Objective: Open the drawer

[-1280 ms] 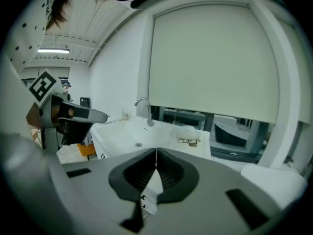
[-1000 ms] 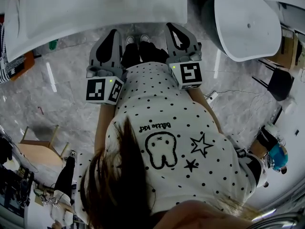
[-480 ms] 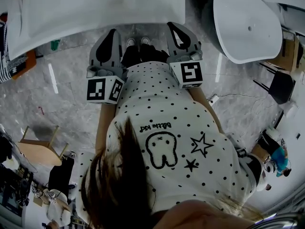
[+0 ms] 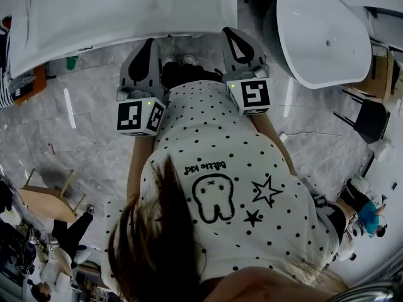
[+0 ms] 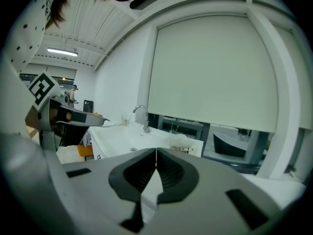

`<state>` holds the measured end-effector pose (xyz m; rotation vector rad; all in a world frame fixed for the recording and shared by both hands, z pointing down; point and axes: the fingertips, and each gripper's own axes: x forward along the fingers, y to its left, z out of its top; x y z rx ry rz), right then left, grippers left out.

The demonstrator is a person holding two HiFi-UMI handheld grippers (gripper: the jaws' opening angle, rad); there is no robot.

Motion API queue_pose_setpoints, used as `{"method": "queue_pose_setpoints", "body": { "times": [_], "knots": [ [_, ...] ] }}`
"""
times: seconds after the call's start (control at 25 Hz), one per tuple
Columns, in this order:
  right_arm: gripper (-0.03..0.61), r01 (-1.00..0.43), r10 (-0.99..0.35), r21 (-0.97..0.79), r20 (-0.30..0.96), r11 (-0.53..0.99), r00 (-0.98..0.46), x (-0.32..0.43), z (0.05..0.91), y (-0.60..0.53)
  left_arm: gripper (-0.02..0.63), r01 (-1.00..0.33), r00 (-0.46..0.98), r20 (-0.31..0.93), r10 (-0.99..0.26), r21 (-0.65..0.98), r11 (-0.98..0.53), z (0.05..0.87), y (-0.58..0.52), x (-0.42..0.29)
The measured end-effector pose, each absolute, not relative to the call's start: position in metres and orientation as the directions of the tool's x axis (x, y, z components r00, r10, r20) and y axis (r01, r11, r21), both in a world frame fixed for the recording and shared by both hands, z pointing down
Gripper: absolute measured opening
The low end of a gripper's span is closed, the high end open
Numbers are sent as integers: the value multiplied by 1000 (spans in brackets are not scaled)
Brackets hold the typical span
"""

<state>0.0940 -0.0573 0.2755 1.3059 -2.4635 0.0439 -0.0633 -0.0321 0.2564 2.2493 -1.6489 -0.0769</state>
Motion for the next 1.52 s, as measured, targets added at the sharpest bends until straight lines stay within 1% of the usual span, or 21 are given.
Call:
{"method": "queue_pose_setpoints", "body": {
  "times": [0.28, 0.48, 0.6, 0.88, 1.16, 1.32, 1.36, 1.4, 1.52],
  "knots": [
    [14, -790, -784, 140, 310, 598, -538, 104, 273, -54, 5, -923, 318, 167, -933, 280, -264, 256, -25, -54],
    [15, -785, -780, 139, 303, 604, -547, 113, 273, -55, 5, -936, 309, 208, -928, 242, -257, 263, -25, -51],
    [15, -785, -780, 135, 303, 604, -548, 124, 273, -55, 5, -935, 314, 224, -923, 240, -260, 267, -23, -42],
    [15, -788, -785, 145, 304, 598, -540, 129, 272, -55, 5, -937, 318, 256, -913, 233, -260, 276, -26, -45],
    [15, -808, -802, 140, 301, 573, -517, 141, 273, -57, 6, -949, 304, 397, -866, 204, -240, 318, -23, -53],
    [15, -808, -801, 144, 311, 571, -511, 144, 274, -56, 8, -937, 336, 473, -814, 253, -240, 347, -15, -53],
    [15, -806, -799, 146, 315, 573, -512, 143, 275, -55, 24, -935, 343, 491, -801, 262, -240, 355, -14, -54],
    [15, -803, -796, 148, 320, 577, -513, 142, 277, -55, 59, -934, 347, 511, -786, 263, -241, 363, -13, -55],
    [14, -788, -785, 164, 338, 593, -520, 137, 280, -54, 67, -931, 360, 573, -736, 264, -250, 392, -11, -55]
  ]
}}
